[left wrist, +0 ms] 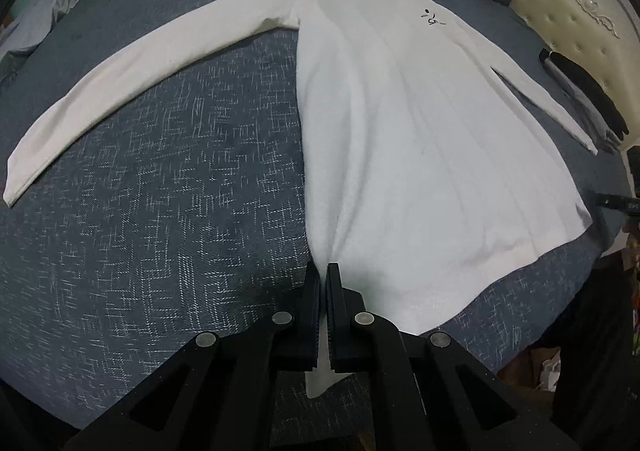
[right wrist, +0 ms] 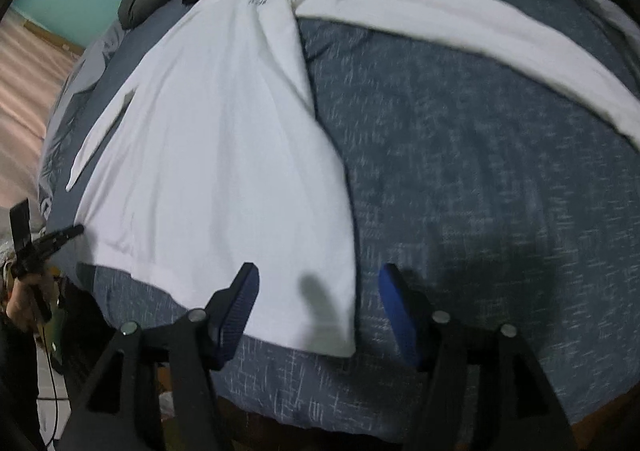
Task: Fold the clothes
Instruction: 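Grasp the hem with the right gripper while the left gripper holds it, then pull the held hem straight with both grippers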
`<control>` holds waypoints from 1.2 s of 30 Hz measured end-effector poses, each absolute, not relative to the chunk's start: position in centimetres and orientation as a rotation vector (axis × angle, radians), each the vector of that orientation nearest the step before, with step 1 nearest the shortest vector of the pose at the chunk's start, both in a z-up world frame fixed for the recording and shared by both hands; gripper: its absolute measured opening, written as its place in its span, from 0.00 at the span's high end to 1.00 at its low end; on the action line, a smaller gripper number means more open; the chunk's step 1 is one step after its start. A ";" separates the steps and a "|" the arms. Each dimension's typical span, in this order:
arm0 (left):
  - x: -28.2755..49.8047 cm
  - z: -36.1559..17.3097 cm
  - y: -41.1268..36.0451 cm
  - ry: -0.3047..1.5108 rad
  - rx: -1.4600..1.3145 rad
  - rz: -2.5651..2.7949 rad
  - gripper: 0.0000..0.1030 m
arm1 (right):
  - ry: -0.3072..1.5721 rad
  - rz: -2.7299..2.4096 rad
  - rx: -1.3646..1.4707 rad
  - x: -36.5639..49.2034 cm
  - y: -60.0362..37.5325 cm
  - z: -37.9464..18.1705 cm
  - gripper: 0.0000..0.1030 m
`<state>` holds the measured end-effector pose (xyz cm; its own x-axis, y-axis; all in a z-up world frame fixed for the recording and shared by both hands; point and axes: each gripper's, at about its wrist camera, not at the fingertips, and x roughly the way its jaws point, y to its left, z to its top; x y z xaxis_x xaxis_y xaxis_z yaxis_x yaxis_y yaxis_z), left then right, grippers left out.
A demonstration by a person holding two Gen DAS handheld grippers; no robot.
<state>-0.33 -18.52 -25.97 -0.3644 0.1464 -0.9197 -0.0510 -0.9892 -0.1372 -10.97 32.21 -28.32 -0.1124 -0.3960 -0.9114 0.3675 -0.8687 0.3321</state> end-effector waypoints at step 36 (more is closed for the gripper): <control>-0.3 -29.0 -19.4 -0.223 -1.878 2.331 0.97 | 0.107 -2.032 1.527 -6.6 33.5 -25.0 0.98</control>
